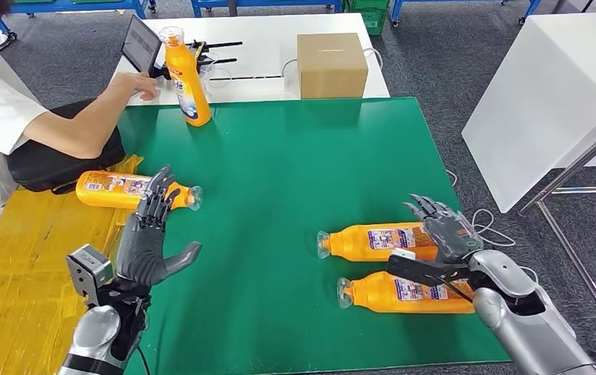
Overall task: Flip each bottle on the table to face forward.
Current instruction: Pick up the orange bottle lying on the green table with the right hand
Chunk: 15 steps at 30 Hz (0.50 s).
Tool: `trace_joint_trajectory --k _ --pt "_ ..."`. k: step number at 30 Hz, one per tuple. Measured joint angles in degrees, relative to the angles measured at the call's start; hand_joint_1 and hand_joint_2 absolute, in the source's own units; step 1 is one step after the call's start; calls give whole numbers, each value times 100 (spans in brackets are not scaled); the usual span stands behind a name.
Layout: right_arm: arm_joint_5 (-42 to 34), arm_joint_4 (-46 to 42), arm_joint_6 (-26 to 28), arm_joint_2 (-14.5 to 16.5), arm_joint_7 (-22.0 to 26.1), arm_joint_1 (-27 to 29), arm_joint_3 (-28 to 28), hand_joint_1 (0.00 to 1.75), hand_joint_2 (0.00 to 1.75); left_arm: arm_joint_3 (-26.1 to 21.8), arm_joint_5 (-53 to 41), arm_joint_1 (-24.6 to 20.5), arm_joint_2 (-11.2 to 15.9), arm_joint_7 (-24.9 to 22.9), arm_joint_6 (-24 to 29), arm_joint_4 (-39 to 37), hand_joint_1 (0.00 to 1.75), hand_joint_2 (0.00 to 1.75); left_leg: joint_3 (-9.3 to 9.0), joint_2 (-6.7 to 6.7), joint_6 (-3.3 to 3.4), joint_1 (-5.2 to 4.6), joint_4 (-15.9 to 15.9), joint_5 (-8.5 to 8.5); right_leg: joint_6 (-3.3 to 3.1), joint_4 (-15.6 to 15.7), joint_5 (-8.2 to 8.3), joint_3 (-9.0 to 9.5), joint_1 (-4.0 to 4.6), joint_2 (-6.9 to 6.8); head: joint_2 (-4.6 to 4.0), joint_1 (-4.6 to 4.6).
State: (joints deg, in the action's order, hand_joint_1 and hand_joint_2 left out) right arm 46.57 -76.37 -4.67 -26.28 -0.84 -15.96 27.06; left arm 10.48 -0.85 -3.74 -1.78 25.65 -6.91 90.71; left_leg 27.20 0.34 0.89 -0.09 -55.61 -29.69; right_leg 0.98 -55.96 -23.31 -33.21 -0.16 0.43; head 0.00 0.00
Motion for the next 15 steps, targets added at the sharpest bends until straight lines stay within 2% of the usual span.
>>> trace_joint_trajectory --k 8,15 --pt "526 736 56 501 -71 -374 196 0 175 38 1 -1 -84 -43 -66 0 0 175 -2 1 -1 1 0 1 0 -1 0 0 3 1 0 0" --pt "620 1274 30 771 -80 -613 399 0 175 45 46 -1 -115 -56 -95 0 0 175 -5 0 -1 1 0 1 0 -1 0 -1 3 0 0 -1"
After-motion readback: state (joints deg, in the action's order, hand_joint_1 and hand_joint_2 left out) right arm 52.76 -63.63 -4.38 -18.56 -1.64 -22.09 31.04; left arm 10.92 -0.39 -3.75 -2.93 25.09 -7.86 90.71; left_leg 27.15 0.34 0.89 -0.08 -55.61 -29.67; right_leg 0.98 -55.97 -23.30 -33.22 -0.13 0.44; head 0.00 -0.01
